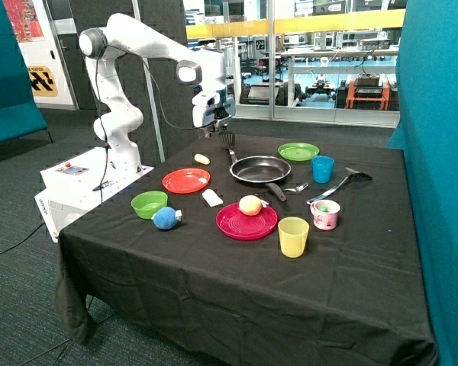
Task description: Cook the vegetables
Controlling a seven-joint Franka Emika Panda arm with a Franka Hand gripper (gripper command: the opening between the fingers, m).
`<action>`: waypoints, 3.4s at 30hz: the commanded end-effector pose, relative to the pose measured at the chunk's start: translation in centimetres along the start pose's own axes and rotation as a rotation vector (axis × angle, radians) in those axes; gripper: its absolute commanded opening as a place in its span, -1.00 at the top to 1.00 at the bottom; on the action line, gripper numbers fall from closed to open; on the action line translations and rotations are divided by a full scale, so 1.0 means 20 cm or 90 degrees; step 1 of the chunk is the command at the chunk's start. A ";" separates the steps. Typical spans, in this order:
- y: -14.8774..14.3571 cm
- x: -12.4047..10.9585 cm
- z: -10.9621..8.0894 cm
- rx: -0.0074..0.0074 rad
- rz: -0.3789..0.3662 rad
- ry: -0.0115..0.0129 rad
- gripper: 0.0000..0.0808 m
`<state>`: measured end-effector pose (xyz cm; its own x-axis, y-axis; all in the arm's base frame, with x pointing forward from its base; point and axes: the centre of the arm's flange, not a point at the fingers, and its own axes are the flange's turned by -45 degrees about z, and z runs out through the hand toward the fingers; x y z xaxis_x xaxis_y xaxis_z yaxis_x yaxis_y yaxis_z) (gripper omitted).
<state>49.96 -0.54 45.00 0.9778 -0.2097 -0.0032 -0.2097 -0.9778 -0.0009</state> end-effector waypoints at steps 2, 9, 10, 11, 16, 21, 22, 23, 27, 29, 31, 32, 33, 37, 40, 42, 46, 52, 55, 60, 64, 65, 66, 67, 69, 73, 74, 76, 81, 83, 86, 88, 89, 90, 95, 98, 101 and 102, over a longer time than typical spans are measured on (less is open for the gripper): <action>0.10 0.04 0.00 -0.0005 0.070 0.0021 -0.38; 0.22 0.04 0.02 -0.0004 0.108 0.0021 -0.43; 0.24 0.04 0.03 -0.0004 0.116 0.0021 -0.45; 0.25 0.04 0.04 -0.0004 0.118 0.0021 -0.44; 0.34 0.04 0.07 -0.0004 0.134 0.0021 -0.46; 0.41 0.05 0.13 -0.0004 0.139 0.0021 -0.55; 0.42 0.05 0.14 -0.0003 0.141 0.0021 -0.56; 0.44 0.06 0.15 -0.0003 0.142 0.0021 -0.57; 0.51 0.09 0.19 -0.0003 0.148 0.0021 -0.58; 0.56 0.10 0.22 -0.0003 0.152 0.0021 -0.60; 0.61 0.11 0.23 -0.0003 0.154 0.0021 -0.62; 0.63 0.12 0.24 -0.0003 0.154 0.0021 -0.63; 0.64 0.12 0.24 -0.0003 0.154 0.0021 -0.63; 0.70 0.13 0.27 -0.0003 0.155 0.0021 -0.66; 0.73 0.15 0.32 -0.0003 0.149 0.0021 -0.72; 0.74 0.16 0.36 -0.0003 0.147 0.0021 -0.74; 0.76 0.17 0.39 -0.0003 0.145 0.0021 -0.75; 0.80 0.19 0.46 -0.0003 0.144 0.0021 -0.79; 0.81 0.20 0.49 -0.0003 0.142 0.0021 -0.81; 0.83 0.23 0.55 -0.0004 0.135 0.0021 -0.82; 0.84 0.27 0.60 -0.0004 0.130 0.0021 -0.83; 0.85 0.27 0.60 -0.0004 0.130 0.0021 -0.84; 0.85 0.28 0.61 -0.0004 0.129 0.0021 -0.85; 0.85 0.29 0.62 -0.0004 0.129 0.0021 -0.86; 0.86 0.30 0.63 -0.0004 0.125 0.0021 -0.87; 0.87 0.31 0.66 -0.0004 0.120 0.0021 -0.87; 0.87 0.31 0.67 -0.0004 0.119 0.0021 -0.87; 0.86 0.31 0.69 -0.0004 0.116 0.0021 -0.86; 0.85 0.30 0.73 -0.0004 0.112 0.0021 -0.85; 0.84 0.30 0.75 -0.0004 0.111 0.0021 -0.82; 0.83 0.31 0.76 -0.0004 0.109 0.0021 -0.84; 0.83 0.32 0.77 -0.0004 0.107 0.0021 -0.83; 0.83 0.33 0.77 -0.0004 0.106 0.0021 -0.83; 0.83 0.34 0.77 -0.0004 0.106 0.0021 -0.83; 0.81 0.39 0.77 -0.0004 0.101 0.0021 -0.84; 0.79 0.42 0.78 -0.0004 0.095 0.0021 -0.82; 0.77 0.43 0.79 -0.0004 0.092 0.0021 -0.82; 0.76 0.44 0.79 -0.0004 0.091 0.0021 -0.82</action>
<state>53.86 -17.88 29.71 0.9319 -0.3628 0.0002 -0.3628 -0.9319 0.0004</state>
